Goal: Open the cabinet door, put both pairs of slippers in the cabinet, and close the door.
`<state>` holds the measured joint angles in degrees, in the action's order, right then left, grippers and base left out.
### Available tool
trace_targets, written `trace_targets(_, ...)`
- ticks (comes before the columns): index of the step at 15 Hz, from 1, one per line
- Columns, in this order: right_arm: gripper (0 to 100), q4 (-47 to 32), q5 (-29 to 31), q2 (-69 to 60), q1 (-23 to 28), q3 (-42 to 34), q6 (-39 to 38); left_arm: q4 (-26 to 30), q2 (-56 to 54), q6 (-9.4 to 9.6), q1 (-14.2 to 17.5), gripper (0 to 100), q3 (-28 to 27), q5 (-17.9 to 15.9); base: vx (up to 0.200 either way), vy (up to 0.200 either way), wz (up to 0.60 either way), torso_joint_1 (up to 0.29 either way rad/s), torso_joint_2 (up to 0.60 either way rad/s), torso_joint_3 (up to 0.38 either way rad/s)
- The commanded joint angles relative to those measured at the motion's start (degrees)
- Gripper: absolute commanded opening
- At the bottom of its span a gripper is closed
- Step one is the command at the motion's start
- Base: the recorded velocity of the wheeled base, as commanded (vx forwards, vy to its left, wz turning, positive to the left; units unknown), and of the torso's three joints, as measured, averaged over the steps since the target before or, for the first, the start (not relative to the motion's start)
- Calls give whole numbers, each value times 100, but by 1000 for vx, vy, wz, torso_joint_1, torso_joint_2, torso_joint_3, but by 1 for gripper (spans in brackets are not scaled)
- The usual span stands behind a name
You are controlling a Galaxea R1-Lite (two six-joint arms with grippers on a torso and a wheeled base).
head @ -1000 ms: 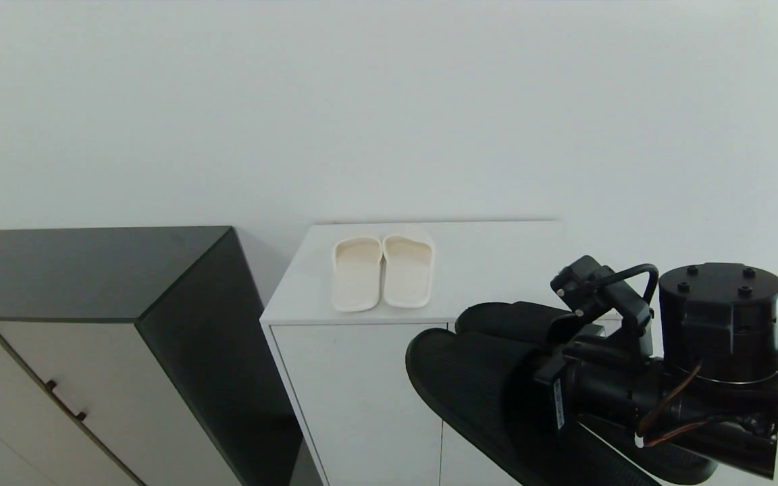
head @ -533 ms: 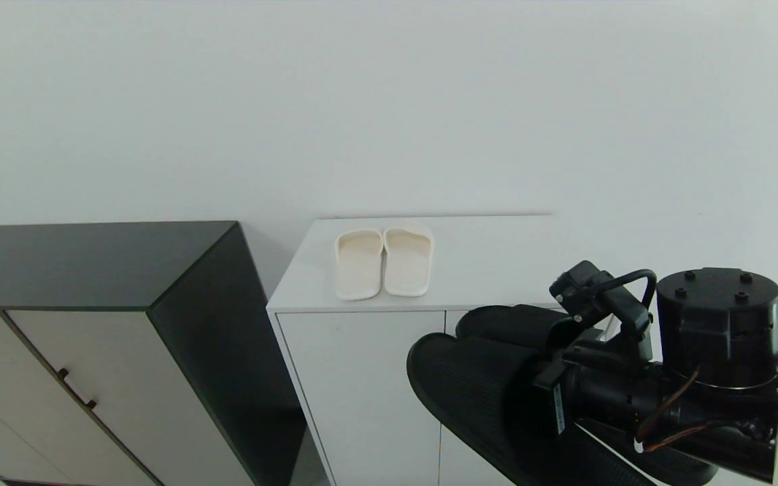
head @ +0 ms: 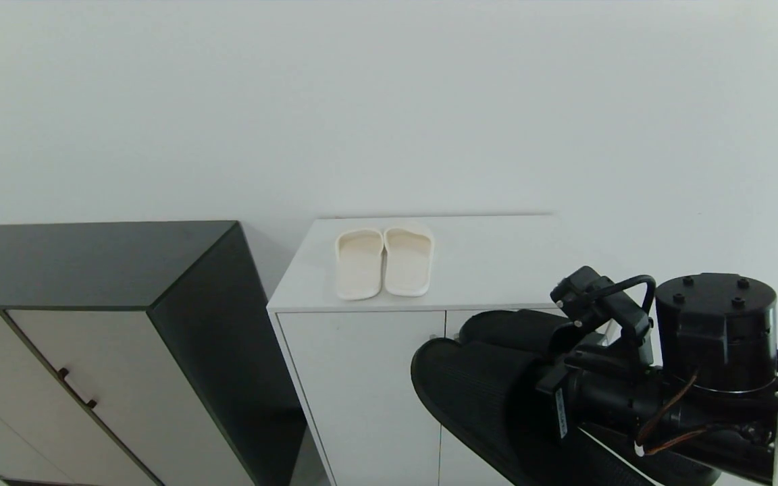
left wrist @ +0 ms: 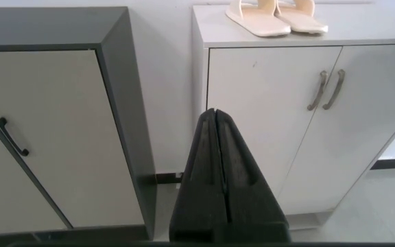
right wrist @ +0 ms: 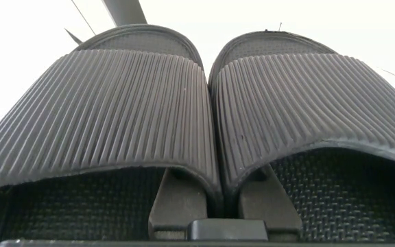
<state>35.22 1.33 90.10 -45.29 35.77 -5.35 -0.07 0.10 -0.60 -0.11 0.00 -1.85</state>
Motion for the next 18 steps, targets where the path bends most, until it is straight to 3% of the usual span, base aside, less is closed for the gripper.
trace_targets(1, 0, 3, -1, 16, -6, 0, -1, -1, -1, 7, 2, 0, 0, 1, 0, 0, 0, -27, 56, 46)
trace_targets(7, 0, 3, 8, 16, -6, 0, 8, -10, -1, 77, 2, 0, 0, 18, 0, 0, 0, -201, 478, 273)
trace_targets(10, 0, 3, 8, 16, -15, 0, 8, -10, -1, 7, 2, 0, 0, 18, 0, 0, 0, -225, 540, 320)
trace_targets(11, 0, 3, 8, 16, -15, 0, 8, -10, -1, 33, 2, 100, 0, 18, 0, 0, 0, -212, 569, 315)
trace_targets(18, 0, 82, -1, 16, -68, -175, 8, -10, -1, 7, -7, 100, 0, 45, 0, 0, 0, -189, 504, 316)
